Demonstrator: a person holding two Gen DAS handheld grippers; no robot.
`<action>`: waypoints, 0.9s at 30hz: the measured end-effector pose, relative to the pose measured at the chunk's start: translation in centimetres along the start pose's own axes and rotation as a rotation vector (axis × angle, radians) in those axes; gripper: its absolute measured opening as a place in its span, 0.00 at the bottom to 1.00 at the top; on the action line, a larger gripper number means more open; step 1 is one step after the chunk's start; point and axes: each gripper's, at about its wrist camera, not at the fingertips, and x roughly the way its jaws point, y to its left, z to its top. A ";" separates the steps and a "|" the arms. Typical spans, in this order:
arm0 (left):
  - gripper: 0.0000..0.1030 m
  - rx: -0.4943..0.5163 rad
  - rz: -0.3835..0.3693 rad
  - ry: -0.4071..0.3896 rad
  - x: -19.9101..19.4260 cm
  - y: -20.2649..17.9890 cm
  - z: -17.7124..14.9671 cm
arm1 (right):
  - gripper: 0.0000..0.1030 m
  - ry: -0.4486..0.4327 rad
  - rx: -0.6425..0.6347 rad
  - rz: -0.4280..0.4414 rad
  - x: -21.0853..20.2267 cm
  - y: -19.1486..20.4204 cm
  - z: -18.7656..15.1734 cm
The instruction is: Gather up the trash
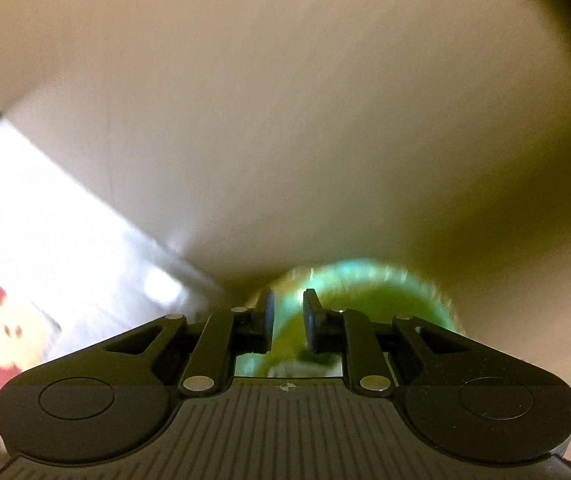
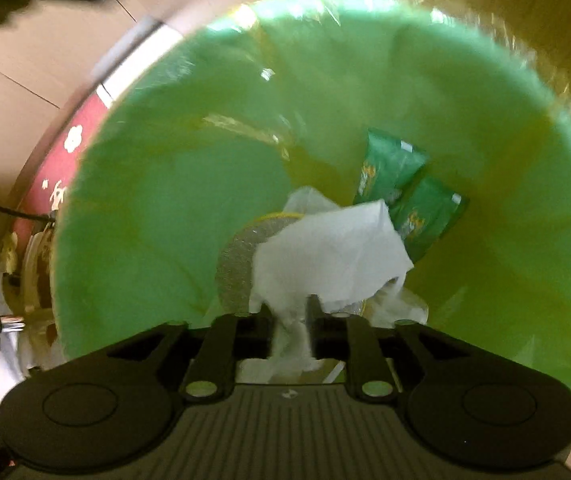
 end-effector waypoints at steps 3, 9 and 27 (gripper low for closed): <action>0.17 0.031 -0.016 -0.060 -3.6 -1.5 1.9 | 0.27 -0.063 0.011 0.017 -4.5 -1.0 0.0; 0.17 0.130 -0.060 -0.153 -11.0 -7.2 4.5 | 0.54 -0.350 -0.008 -0.082 -20.0 -0.2 -2.9; 0.16 0.596 -0.185 -0.568 -21.0 -33.4 4.3 | 0.90 -1.090 0.388 -0.419 -46.6 -5.9 -9.5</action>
